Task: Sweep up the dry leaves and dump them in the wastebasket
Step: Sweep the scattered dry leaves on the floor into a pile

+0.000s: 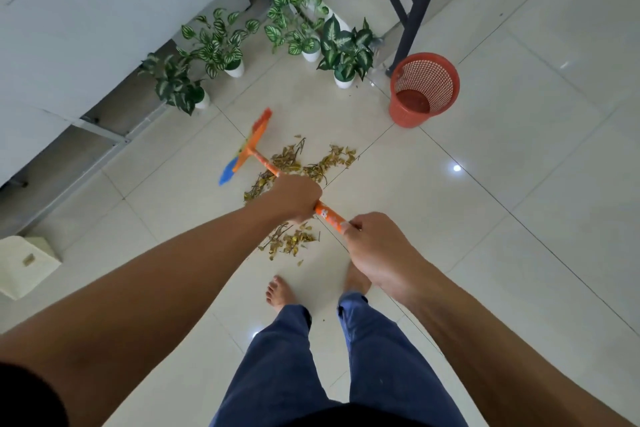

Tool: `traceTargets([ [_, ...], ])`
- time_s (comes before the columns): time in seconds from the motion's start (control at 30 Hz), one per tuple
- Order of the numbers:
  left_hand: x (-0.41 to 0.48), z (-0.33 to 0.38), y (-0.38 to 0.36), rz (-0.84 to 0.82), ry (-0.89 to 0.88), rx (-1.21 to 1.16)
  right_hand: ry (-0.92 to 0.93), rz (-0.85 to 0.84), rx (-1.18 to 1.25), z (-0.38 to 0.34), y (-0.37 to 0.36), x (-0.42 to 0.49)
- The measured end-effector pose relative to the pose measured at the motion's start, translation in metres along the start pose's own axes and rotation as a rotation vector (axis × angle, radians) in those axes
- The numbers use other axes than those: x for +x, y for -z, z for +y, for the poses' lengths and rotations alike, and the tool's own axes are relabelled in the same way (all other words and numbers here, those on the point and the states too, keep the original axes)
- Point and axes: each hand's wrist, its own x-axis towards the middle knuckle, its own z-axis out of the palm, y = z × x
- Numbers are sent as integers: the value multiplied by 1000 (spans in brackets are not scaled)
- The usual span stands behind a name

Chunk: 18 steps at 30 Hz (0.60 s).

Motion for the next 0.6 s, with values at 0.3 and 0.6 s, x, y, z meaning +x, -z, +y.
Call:
traceTargets([
  [0.3, 11, 38, 14, -99, -72, -34, -39, -4, 52, 25, 14, 0],
  [0.6, 7, 102, 89, 242, -41, 40, 105, 231, -279, 36, 112, -63],
])
